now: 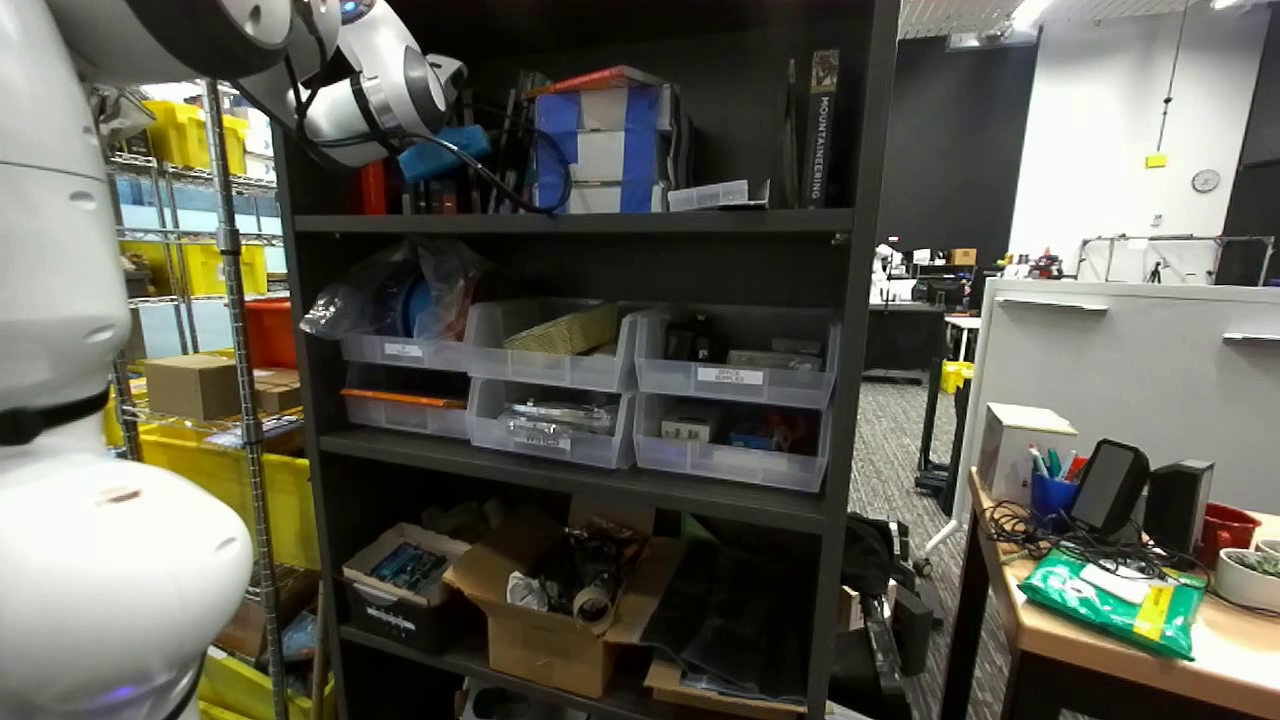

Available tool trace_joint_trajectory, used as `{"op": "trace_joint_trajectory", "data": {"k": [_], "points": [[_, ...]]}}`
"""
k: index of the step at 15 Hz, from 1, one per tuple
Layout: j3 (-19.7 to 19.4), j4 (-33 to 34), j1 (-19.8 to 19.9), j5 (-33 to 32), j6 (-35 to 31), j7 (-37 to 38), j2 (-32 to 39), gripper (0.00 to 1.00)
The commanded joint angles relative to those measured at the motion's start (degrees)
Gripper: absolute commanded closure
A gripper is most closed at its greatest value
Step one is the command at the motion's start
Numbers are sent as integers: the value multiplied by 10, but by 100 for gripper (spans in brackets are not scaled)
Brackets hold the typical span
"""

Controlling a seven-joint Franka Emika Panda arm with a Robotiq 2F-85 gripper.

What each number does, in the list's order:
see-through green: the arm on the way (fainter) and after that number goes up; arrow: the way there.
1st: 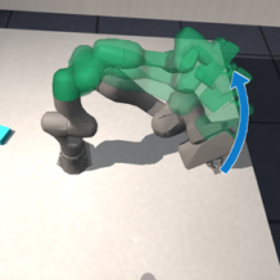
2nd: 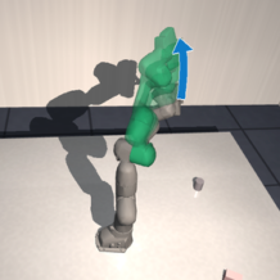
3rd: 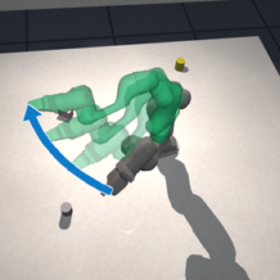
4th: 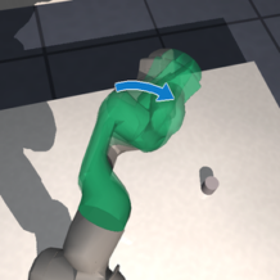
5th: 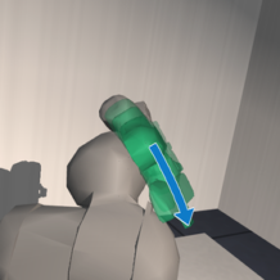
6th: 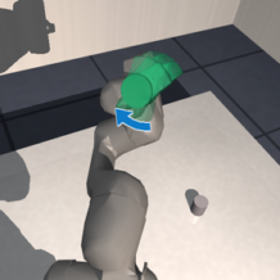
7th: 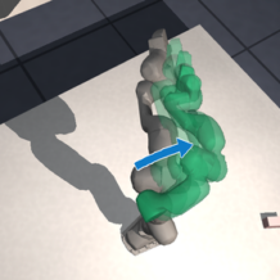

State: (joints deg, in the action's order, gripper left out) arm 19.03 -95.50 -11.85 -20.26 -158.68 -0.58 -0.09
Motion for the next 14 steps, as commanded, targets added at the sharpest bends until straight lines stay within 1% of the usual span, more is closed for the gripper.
{"op": "trace_joint_trajectory", "data": {"k": [1,2,3,4,6,7,8,9,10,11,14], "points": [[1,19,-1,-16,-2,5,13,46],[1,20,-1,-17,-1,6,15,42],[2,21,-2,-17,0,7,17,35],[2,22,-3,-17,0,7,19,30],[4,25,-5,-19,1,9,24,26],[4,27,-5,-21,2,9,26,27],[4,30,-5,-22,3,9,28,31],[4,32,-5,-24,3,9,31,41],[4,34,-5,-25,4,8,33,48],[4,37,-5,-25,4,6,36,59],[5,51,-10,-34,6,4,52,84]]}}
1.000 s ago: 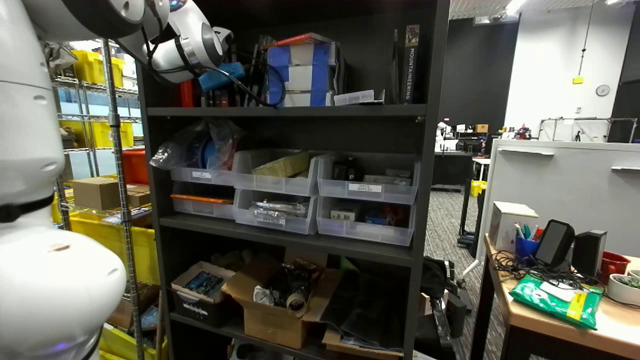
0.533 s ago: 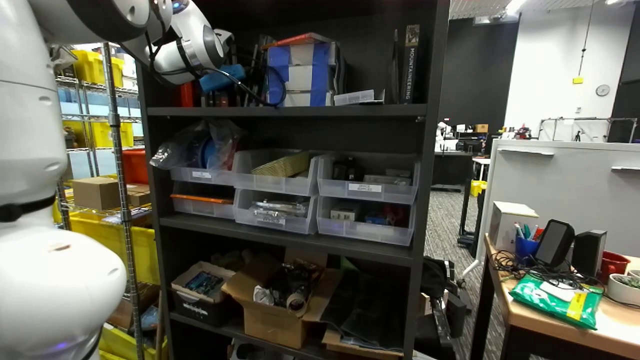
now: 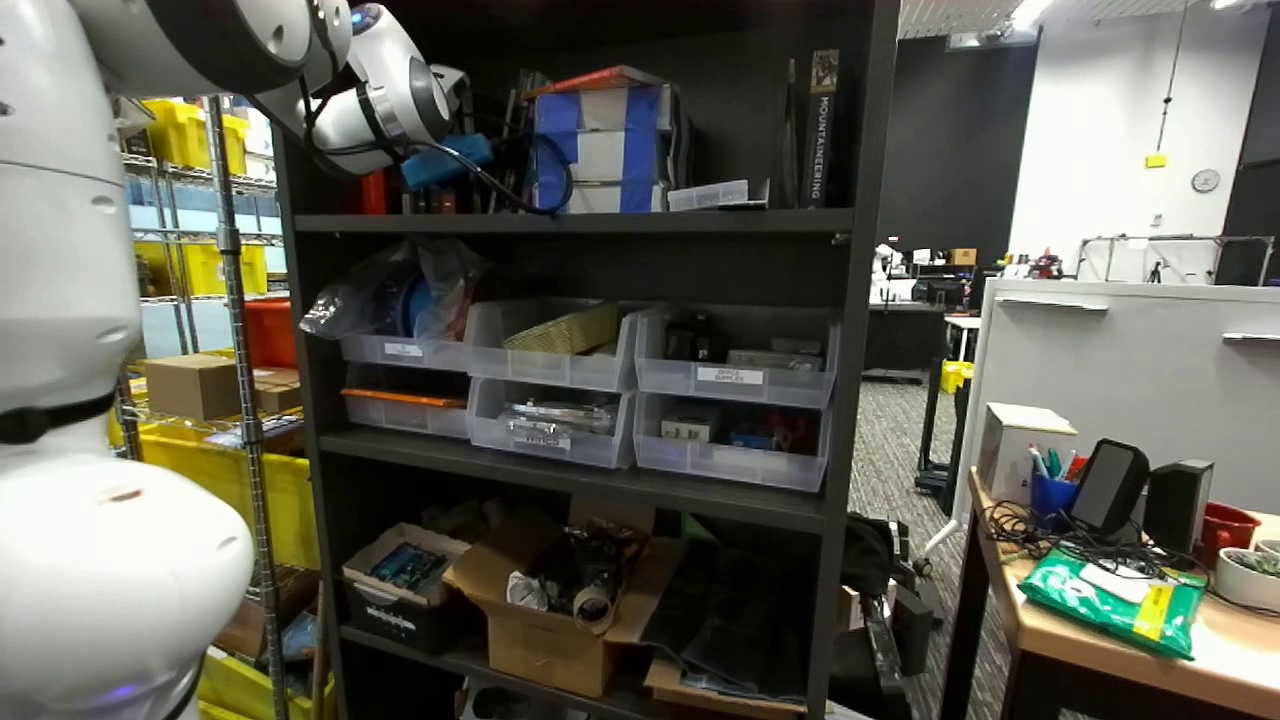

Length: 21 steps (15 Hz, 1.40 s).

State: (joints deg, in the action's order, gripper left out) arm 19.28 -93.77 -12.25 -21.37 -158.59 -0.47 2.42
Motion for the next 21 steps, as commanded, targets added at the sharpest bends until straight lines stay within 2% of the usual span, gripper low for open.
{"op": "trace_joint_trajectory", "data": {"k": [1,2,7,8,9,18,19,21], "points": [[3,38,-8,-25,6,5,30,89],[3,40,-9,-26,6,5,32,84],[3,49,-13,-38,7,19,40,70],[3,52,-14,-45,5,25,42,76],[4,54,-15,-49,7,30,44,91],[14,27,-36,-80,68,109,-14,91],[-1,22,-53,-74,76,109,-23,91],[0,11,-57,-74,92,117,-41,91]]}}
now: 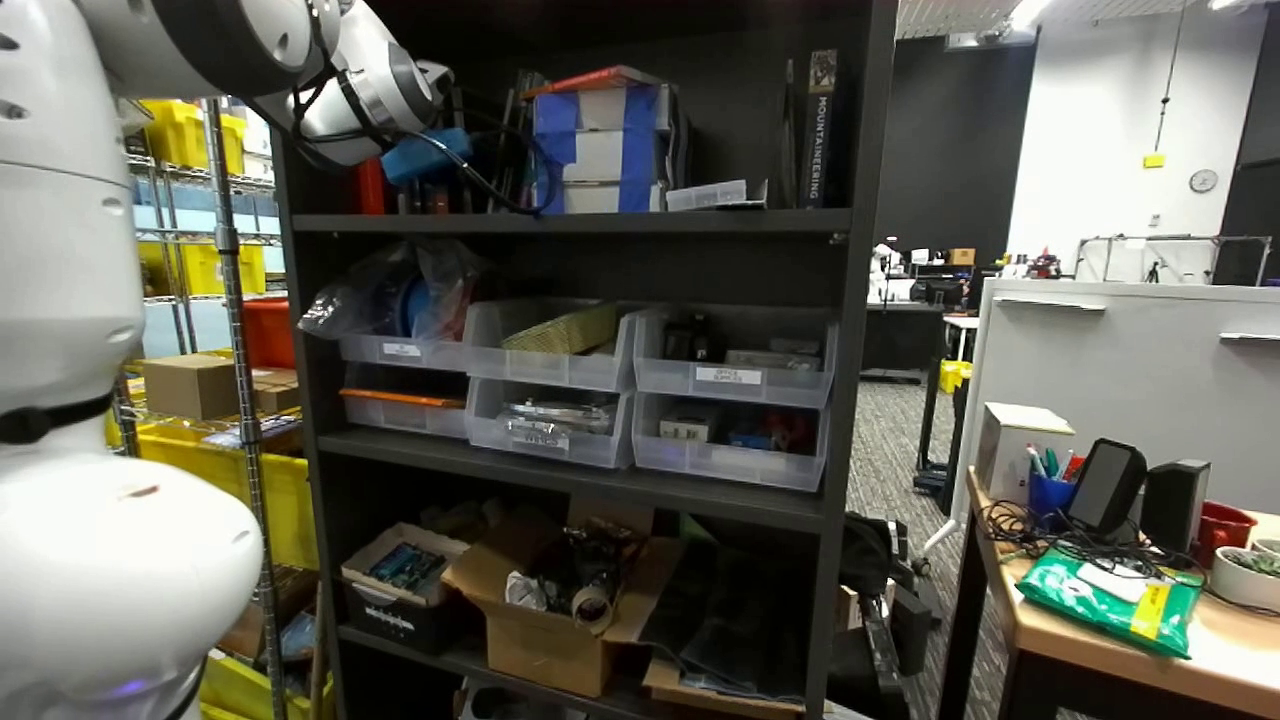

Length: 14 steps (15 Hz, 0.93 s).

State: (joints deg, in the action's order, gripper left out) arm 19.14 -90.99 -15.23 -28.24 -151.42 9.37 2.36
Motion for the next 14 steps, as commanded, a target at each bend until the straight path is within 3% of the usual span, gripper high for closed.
{"op": "trace_joint_trajectory", "data": {"k": [1,13,14], "points": [[2,-21,-28,-6,28,22,-48,91],[22,-95,-3,-2,48,80,-145,91],[22,-98,0,-1,48,78,-148,41]]}}
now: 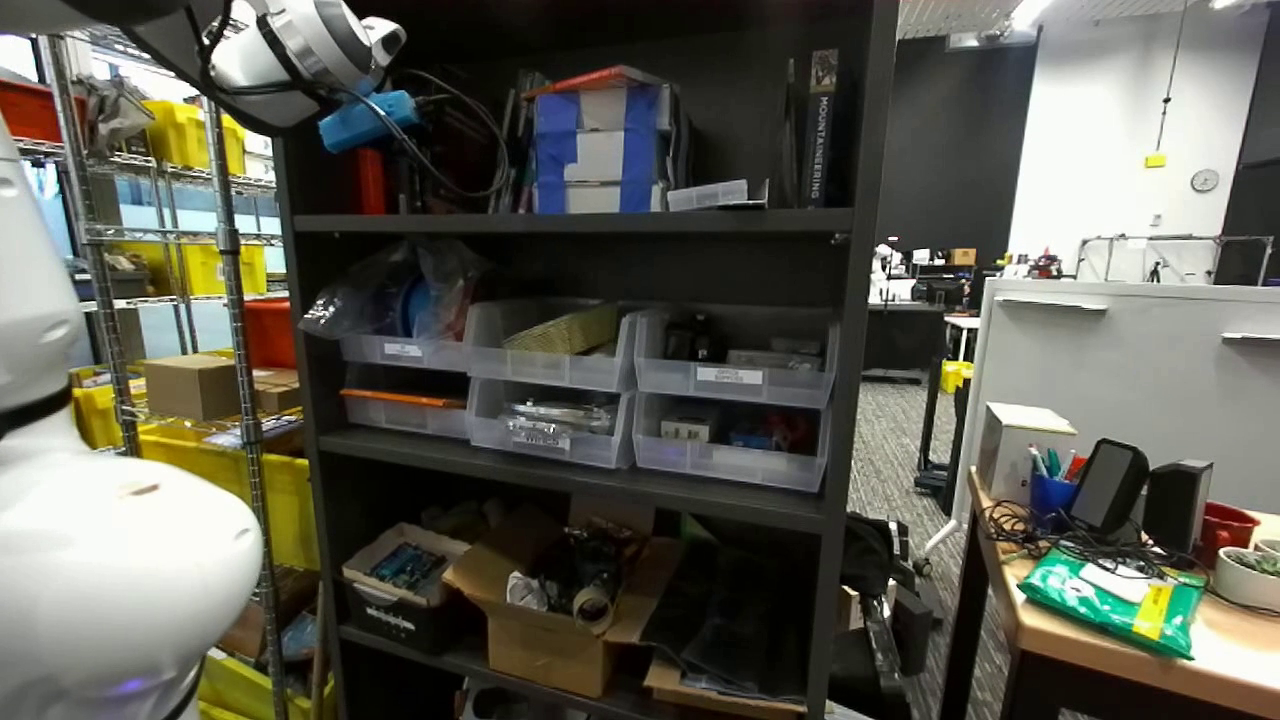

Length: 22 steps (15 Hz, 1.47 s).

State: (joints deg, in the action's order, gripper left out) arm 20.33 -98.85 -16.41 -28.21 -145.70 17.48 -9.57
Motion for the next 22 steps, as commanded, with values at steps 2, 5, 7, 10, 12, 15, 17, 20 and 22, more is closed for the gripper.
{"op": "trace_joint_trajectory", "data": {"k": [2,5,7,10,12,15,17,20,22], "points": [[10,-23,15,5,-10,-9,-30,36],[8,-25,17,17,-14,-14,-27,17],[7,-26,20,20,-14,-12,-25,3],[6,-29,28,21,-20,-12,-23,0],[7,-29,34,17,-24,-7,-19,0],[10,-22,38,11,-29,-6,-8,25],[12,-18,39,7,-34,-3,-3,32],[14,-14,39,5,-46,2,2,56],[17,-14,39,0,-54,7,1,71]]}}
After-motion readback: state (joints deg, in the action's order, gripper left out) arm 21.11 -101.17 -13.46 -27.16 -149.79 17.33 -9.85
